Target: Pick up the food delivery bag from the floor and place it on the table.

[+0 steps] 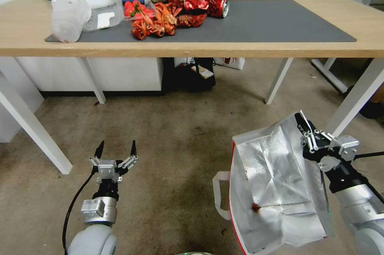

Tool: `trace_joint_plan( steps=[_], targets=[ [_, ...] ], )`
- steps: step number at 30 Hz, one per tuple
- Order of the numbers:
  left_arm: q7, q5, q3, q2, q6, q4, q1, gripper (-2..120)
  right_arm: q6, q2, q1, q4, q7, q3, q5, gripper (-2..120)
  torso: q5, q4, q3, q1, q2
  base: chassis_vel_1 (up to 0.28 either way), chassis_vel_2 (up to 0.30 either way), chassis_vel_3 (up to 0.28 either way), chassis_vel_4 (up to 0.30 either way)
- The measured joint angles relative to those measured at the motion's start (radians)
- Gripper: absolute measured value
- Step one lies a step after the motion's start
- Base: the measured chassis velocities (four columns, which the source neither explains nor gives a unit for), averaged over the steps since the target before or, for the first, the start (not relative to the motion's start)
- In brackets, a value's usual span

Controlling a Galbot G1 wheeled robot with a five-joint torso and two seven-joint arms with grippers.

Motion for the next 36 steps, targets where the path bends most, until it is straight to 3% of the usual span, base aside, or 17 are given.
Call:
trace_joint_plan(
  steps=[14,23,36],
  targets=[
    [-0.001,0.002,0.0,-0.005,-0.004,-0.002,0.008,99,-0.035,-0.017,-0.018,0.079,-0.007,-0.007,0.074,0,0.0,0.0,0.0,0.0,0.0,0.0,0.0,0.0,0.0],
    [0.002,-0.024,-0.009,0.001,-0.003,-0.009,0.0,99,-0.095,-0.078,-0.036,0.078,0.02,-0.009,0.195,0,0.0,0.0,0.0,0.0,0.0,0.0,0.0,0.0,0.0],
    [0.002,-0.023,-0.009,0.003,-0.002,-0.012,-0.003,99,-0.091,-0.14,-0.04,0.075,-0.01,-0.012,0.241,0,0.0,0.0,0.0,0.0,0.0,0.0,0.0,0.0,0.0]
  ],
)
